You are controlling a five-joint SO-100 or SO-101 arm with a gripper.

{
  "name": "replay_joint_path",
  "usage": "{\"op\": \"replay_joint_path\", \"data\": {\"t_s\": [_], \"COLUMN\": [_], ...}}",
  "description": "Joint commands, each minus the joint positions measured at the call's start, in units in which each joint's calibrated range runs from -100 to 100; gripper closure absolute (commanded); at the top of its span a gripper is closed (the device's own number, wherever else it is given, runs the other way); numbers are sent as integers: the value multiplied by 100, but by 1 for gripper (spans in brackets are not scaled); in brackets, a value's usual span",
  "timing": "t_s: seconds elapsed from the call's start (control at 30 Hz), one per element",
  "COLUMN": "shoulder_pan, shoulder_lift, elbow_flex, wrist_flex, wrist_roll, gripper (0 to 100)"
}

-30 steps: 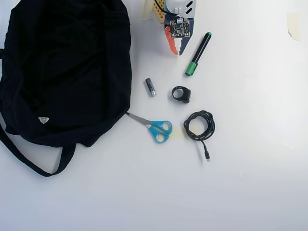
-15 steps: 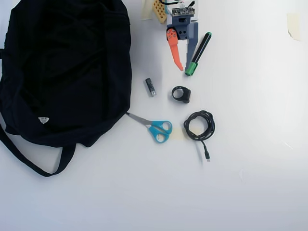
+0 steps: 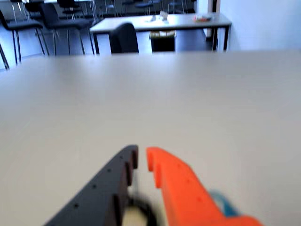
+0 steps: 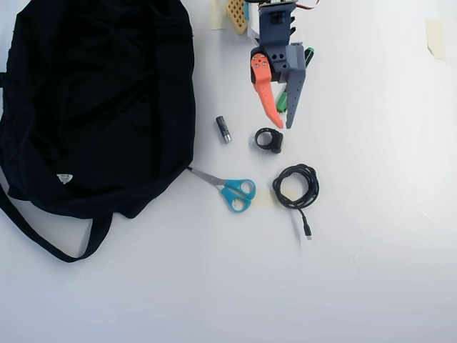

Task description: Put the cable into the black bag

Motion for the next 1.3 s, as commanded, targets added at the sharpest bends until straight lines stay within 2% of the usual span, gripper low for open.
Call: {"op": "replay_joint_path", "data": {"t_s": [0.0, 0.17, 0.43, 0.53, 1.27], "shoulder_pan": [119, 231, 298, 321, 306], "shoulder_lift": [1226, 2479, 3682, 3865, 3740], "elbow_flex": [-1772, -3138, -6004, -6624, -6705], "wrist_flex": [-115, 109, 2400, 3003, 3141], "wrist_roll": [36, 36, 41, 214, 282], "gripper": [98, 98, 98, 98, 98]}}
